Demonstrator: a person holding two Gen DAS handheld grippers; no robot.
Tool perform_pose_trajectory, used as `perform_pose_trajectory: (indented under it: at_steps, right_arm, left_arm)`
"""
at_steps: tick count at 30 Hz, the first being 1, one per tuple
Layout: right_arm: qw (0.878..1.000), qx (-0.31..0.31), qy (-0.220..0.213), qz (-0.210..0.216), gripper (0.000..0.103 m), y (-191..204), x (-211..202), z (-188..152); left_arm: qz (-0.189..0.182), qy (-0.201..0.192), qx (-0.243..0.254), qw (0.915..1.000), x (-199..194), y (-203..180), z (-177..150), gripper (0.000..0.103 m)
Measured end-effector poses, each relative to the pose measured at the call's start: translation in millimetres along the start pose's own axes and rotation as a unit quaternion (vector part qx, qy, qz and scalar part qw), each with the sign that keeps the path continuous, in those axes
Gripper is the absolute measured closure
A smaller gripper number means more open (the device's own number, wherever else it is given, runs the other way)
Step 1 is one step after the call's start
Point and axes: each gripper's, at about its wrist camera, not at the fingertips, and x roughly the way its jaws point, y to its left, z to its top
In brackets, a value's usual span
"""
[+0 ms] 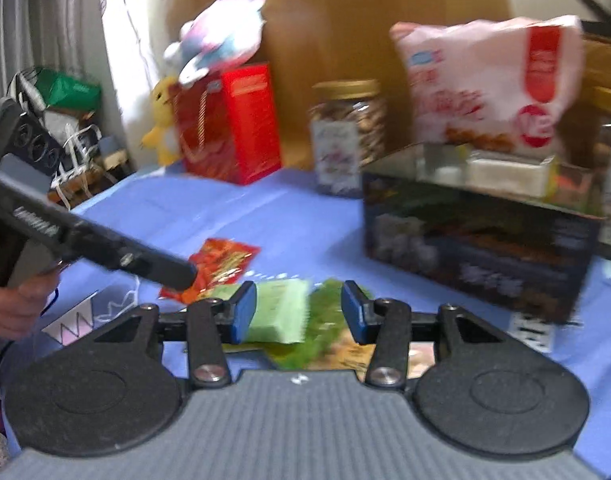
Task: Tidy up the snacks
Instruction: 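Grasp the light green pack with the left gripper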
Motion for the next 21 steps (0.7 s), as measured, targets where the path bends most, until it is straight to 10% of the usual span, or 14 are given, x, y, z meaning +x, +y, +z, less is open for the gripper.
perform_pose_trajectory:
  at_steps: [8,19,21]
  right_arm:
    - [0.999,-0.002,0.045,0.023,0.053,24.3,19.0,-12.6]
    - [0.996,-0.034,0.035,0.068,0.051,87.7,-32.6,-45.0]
    - [0.998,-0.037,0.029,0.04,0.031,89.4,-38.1,-50.6]
  left_arm:
    - [-0.011,0.008,-0.059,0.9982,12.4,24.5,-6.9,0.042]
    - [-0.025,-0.003,-0.011,0.9996,-35.7,11.7,-38.6,0.04]
    - [-0.02,-0.011,-0.002,0.9997,-47.1,11.4,-42.0,0.039]
